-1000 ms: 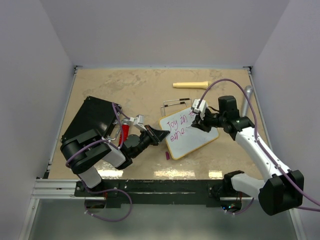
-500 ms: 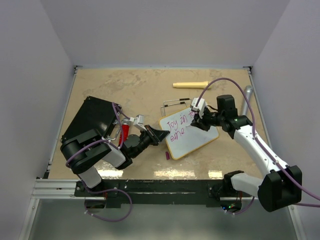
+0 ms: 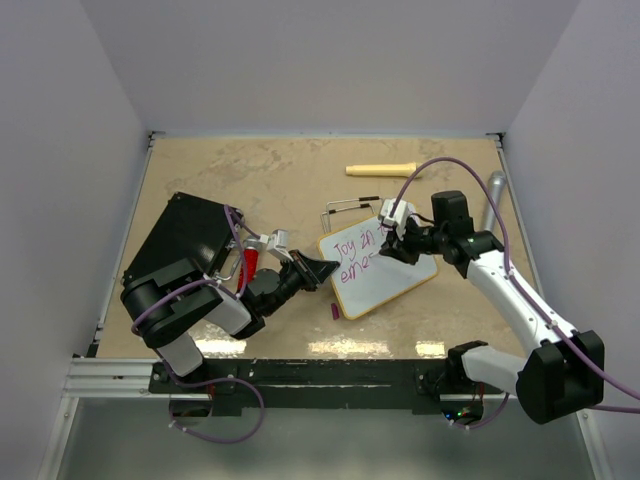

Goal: Write a sentence on the whiteboard

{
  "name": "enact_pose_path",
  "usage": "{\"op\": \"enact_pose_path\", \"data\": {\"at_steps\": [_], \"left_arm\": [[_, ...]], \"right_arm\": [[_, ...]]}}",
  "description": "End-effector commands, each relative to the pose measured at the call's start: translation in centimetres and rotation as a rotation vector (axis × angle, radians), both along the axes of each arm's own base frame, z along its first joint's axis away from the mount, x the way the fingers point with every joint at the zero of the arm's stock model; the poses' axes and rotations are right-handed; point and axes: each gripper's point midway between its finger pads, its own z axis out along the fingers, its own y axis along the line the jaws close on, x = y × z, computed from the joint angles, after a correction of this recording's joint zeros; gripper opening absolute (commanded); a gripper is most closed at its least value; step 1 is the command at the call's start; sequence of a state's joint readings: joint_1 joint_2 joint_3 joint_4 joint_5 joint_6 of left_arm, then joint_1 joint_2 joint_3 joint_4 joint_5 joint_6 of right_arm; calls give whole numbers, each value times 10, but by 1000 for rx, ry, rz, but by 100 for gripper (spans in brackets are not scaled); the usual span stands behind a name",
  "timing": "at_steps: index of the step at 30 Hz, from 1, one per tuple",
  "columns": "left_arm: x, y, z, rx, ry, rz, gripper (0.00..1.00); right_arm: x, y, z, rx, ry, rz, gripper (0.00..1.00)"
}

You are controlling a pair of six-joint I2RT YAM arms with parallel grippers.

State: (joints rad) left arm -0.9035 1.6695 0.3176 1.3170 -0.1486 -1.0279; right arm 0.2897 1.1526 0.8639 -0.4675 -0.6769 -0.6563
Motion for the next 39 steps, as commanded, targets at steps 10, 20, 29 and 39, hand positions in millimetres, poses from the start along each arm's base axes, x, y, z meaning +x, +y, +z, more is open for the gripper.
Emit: {"op": "enact_pose_path", "data": {"at_steps": [10, 20, 29, 39], "left_arm": [[-3, -2, 10, 23, -90, -30, 0], [-2, -1, 12, 29, -93, -24, 0], [-2, -2, 12, 27, -95, -28, 0], [-3, 0, 11, 29, -93, -24, 0]], "right_arm": [[-2, -9, 0, -45, -16, -32, 0], [-13, 1, -6, -57, 14, 51, 0], [-15, 12, 11, -10, -9, 99, 0], [2, -8, 31, 31, -62, -2, 0]]}}
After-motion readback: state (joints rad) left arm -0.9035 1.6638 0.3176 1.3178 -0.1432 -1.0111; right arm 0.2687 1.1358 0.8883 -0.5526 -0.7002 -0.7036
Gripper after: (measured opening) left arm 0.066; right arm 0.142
